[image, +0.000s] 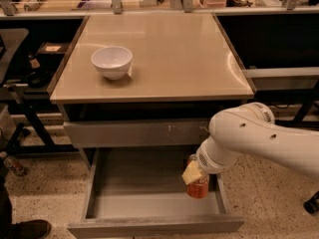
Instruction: Place coke can into middle drawer
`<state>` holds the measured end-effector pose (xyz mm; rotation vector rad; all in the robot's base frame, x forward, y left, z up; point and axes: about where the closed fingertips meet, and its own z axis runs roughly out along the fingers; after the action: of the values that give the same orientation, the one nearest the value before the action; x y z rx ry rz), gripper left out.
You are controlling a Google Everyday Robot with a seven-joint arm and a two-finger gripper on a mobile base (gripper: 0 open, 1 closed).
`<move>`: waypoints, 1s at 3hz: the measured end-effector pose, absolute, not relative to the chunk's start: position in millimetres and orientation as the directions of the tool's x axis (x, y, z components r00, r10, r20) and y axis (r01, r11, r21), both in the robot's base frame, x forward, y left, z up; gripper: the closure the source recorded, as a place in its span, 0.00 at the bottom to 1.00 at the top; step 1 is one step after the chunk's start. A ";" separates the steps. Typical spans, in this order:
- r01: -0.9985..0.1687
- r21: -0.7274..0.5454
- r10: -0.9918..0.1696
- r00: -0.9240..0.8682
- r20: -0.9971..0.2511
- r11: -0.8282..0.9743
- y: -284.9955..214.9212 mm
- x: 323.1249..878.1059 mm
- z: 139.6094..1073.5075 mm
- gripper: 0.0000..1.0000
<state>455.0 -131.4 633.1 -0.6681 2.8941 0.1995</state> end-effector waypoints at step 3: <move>-0.255 0.200 -0.218 -0.957 -0.190 0.946 -95.8 454.6 528.3 1.00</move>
Offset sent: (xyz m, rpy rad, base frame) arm -0.0006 0.0418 -0.1275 0.1182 0.0254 -0.2639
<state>454.6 -95.8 528.3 -0.3586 2.9351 0.3348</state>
